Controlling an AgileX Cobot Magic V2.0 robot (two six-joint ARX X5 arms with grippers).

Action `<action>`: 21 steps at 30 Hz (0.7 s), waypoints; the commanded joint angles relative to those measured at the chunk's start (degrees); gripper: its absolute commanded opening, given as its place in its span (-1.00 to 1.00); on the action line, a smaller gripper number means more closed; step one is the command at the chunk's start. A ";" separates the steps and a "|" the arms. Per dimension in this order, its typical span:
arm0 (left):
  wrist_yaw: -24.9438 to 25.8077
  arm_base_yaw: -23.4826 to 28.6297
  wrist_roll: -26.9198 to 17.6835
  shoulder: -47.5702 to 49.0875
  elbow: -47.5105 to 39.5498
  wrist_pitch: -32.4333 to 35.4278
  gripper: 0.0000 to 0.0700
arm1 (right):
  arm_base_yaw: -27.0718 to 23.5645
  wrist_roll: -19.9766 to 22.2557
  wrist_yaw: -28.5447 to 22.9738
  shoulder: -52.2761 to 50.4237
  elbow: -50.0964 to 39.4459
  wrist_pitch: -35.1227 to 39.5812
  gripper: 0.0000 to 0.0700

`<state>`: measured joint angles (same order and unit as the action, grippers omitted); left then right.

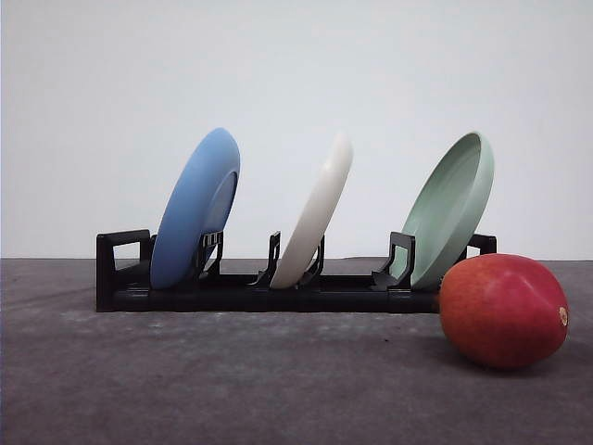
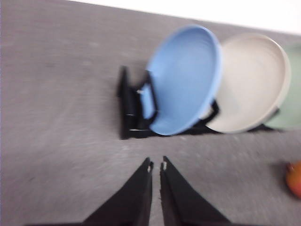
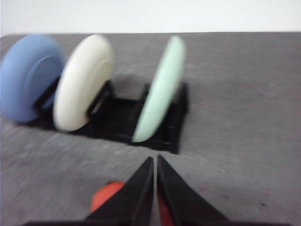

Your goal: Place pomegranate in white plate

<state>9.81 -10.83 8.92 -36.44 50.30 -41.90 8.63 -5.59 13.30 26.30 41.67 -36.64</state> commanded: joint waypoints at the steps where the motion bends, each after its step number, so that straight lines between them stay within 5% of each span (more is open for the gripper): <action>1: 0.30 -2.82 -3.80 -1.46 1.09 2.43 -0.97 | 2.79 2.90 -0.22 0.22 0.85 0.59 -0.99; 9: -1.43 -12.87 -16.13 -8.50 1.42 7.88 -0.97 | 10.37 7.65 -0.17 0.26 0.85 0.57 -0.99; 12: -1.43 -14.14 -16.86 -9.76 1.73 8.11 -0.96 | 10.48 7.63 -0.17 0.26 0.85 0.59 -0.98; 14: -1.24 -14.77 -16.83 -9.95 1.73 8.77 -0.73 | 10.48 7.63 -0.17 0.26 0.85 0.59 -0.80; 17: -1.13 -15.56 -16.79 -9.92 1.73 9.94 0.10 | 10.48 7.56 -0.17 0.20 0.85 0.59 -0.21; 21: -0.66 -17.50 -16.82 -9.95 1.75 11.61 0.14 | 10.48 7.50 -0.19 0.17 0.85 0.59 -0.04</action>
<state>8.93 -27.65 -7.12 -46.11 50.61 -31.04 18.83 1.54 13.28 26.30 41.67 -36.64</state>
